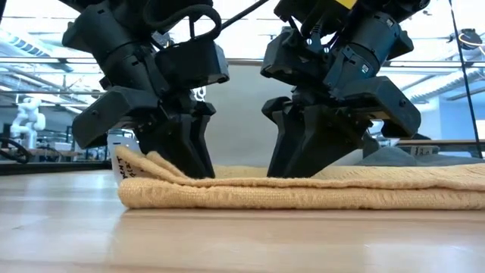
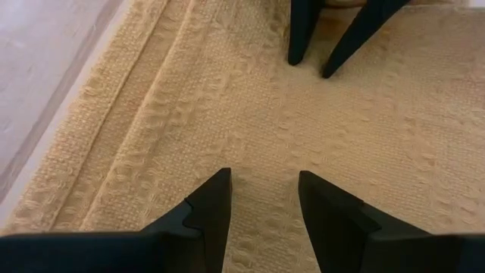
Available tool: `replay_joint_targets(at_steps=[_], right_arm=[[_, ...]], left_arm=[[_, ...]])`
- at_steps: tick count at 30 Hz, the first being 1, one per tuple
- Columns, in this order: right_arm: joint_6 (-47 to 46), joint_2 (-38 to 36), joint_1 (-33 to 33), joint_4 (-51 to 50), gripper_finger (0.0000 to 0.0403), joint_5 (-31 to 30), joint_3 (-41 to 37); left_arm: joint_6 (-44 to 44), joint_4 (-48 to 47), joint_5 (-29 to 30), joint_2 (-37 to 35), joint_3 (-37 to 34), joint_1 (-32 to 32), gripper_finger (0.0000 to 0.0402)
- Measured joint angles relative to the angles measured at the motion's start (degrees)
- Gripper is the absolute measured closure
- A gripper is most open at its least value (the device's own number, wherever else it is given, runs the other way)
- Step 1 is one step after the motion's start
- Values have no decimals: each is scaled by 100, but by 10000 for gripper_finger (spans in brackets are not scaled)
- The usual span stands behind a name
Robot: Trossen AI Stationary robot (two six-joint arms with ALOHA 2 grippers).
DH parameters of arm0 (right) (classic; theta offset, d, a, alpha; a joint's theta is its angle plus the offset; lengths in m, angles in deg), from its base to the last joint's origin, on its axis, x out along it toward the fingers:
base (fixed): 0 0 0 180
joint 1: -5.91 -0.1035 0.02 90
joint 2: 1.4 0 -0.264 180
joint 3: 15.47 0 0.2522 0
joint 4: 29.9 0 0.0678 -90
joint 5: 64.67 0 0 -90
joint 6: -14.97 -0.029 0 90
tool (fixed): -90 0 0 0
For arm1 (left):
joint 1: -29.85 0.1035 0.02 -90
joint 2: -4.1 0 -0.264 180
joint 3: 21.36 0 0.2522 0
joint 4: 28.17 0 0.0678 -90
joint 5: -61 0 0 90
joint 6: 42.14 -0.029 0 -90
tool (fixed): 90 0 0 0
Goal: Fold towel
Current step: Fold the orange towel
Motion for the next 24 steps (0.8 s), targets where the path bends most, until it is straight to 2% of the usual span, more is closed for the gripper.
replay_joint_targets(at_steps=[17,24], right_arm=[[0,-2,-2,0,259,2,0],[-2,-2,-2,0,259,2,0]], left_arm=[[-18,775,-237,28,-26,-535,314],[-58,784,16,28,-24,-445,314]])
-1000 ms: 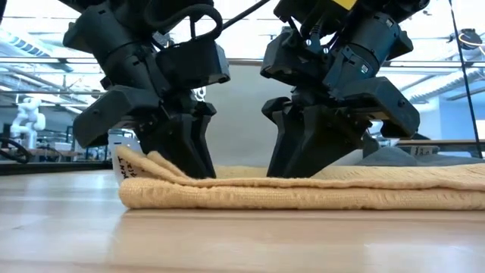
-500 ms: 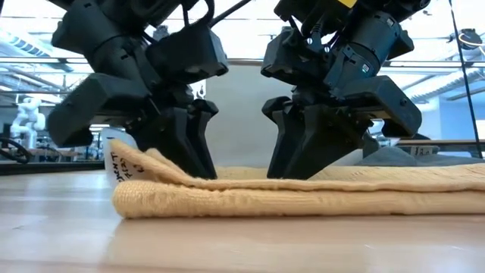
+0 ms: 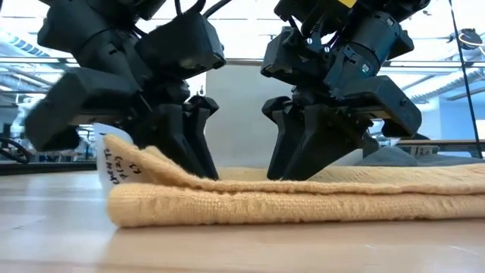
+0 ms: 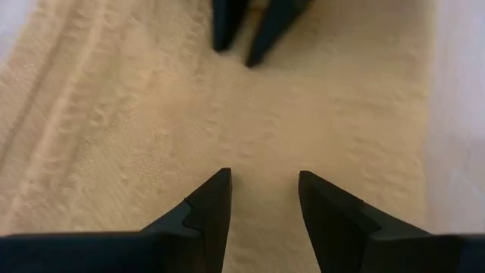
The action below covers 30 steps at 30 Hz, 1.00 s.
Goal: Fold towel
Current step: Fold the orange towel
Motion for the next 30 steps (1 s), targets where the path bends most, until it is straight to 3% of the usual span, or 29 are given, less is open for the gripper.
replay_joint_targets(at_steps=[15,21,30], right_arm=[[58,0,2,-1,259,-2,2],[1831,0,123,497,259,-291,2],[1914,0,157,953,259,-300,-7]], left_arm=[[-931,103,166,2,2,798,314],[-1061,103,159,0,2,1176,314],[-1095,-164,135,-7,4,1272,314]])
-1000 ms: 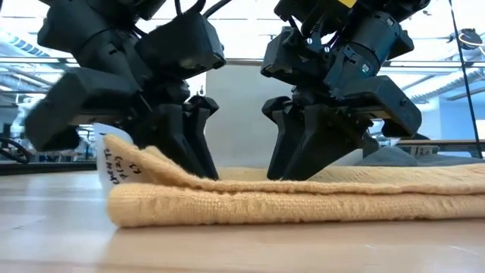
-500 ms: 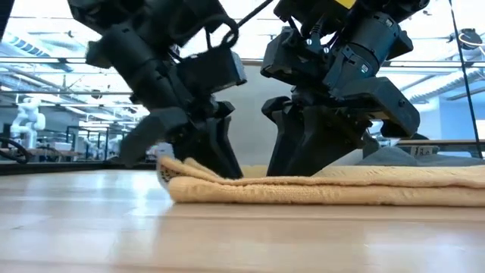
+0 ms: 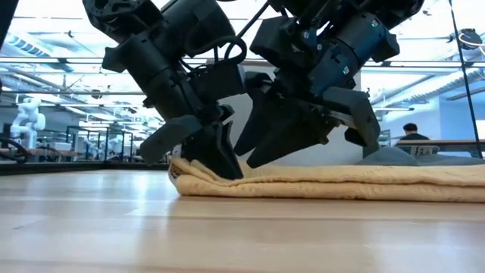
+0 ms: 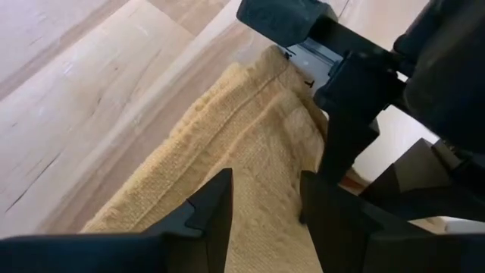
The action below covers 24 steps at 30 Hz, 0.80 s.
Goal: Fold towel
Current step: Fold the orange towel
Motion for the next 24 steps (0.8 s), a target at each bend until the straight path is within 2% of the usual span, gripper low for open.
replay_joint_targets(at_steps=[6,8,20,24], right_arm=[[-9,0,0,32,259,3,0],[-288,0,-2,65,259,24,2],[-3439,0,-95,407,259,25,15],[-5433,0,-203,403,259,36,15]], left_arm=[[151,-22,-180,0,2,-52,314],[287,-5,-205,0,0,-84,314],[914,17,-257,0,4,-497,314],[1018,17,-258,0,4,-547,314]])
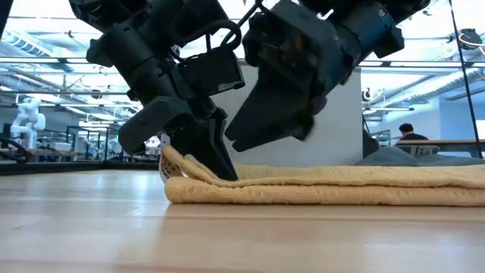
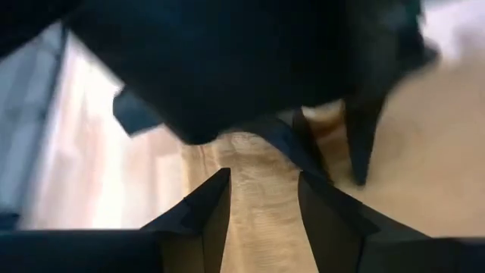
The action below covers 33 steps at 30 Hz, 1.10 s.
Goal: Fold towel
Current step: Fold the orange towel
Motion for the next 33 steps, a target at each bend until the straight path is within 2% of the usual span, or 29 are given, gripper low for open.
replay_joint_targets(at_steps=[3,7,11,20,33], right_arm=[[-1429,0,-84,10,259,7,0],[-2126,0,-109,5,259,11,0],[-2090,0,-105,1,259,9,0],[-1568,0,-105,-1,259,8,0],[-1540,0,-105,-3,259,7,0]], left_arm=[[69,2,-201,0,0,-35,314],[208,4,-762,0,0,-35,314],[394,37,-1099,0,-2,-48,314],[176,557,-1127,17,-13,-82,314],[-71,720,-1098,22,-15,-22,314]])
